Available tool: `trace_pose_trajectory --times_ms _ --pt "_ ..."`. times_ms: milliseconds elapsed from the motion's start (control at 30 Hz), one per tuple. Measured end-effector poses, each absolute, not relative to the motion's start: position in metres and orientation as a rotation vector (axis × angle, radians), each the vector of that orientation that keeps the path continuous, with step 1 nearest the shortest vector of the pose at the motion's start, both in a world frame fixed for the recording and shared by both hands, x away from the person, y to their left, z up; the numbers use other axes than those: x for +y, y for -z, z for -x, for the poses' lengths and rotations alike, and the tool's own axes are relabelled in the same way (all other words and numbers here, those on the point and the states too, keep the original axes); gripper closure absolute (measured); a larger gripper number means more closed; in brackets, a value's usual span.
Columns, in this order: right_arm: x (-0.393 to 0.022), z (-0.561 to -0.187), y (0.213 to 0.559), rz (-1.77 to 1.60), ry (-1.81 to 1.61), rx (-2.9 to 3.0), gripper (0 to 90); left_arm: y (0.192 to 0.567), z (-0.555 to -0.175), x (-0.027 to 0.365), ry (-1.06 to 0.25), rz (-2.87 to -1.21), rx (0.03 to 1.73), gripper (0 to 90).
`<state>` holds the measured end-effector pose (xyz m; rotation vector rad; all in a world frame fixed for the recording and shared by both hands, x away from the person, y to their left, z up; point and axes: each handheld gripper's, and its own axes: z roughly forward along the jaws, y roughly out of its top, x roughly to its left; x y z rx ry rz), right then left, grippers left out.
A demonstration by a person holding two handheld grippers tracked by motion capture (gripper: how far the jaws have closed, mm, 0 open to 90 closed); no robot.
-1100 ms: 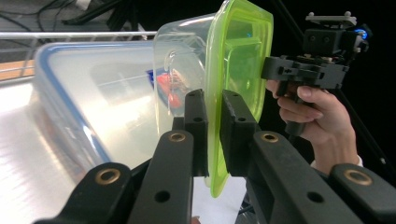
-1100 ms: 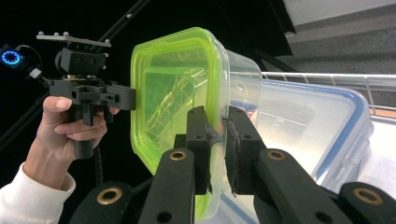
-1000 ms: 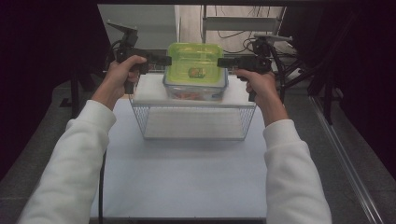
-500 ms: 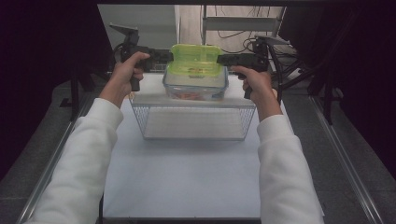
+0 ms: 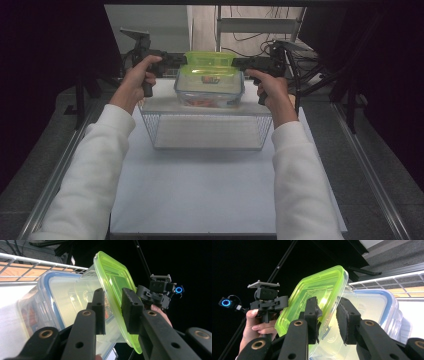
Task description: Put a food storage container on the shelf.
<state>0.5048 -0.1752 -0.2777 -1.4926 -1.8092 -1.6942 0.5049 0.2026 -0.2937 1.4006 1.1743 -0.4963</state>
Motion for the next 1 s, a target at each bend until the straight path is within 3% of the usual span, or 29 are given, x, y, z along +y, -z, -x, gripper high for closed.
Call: trace_pose_trajectory --times_ms 200,233,300,333,700,1000 --pt "-0.175 -0.503 0.277 1.5 1.699 -1.838 60.7 0.29 -0.504 0.2 0.445 -1.418 1.16 47.0" --pt "-0.175 -0.503 0.275 1.497 1.714 -1.849 58.6 0.288 -0.503 0.2 0.422 -1.425 1.155 47.0" --pt "-0.177 -0.499 0.271 1.496 1.746 -1.867 53.3 0.285 -0.501 0.199 0.38 -1.438 1.157 31.9" --pt "-0.179 -0.498 0.269 1.496 1.749 -1.88 52.1 0.283 -0.5 0.199 0.365 -1.443 1.158 29.6" --pt "-0.194 -0.469 0.254 1.412 1.785 -2.086 44.5 0.274 -0.472 0.21 0.233 -1.483 1.099 24.7" --pt "-0.21 -0.427 0.253 1.305 1.765 -2.22 42.0 0.276 -0.422 0.225 0.179 -1.537 1.051 24.9"
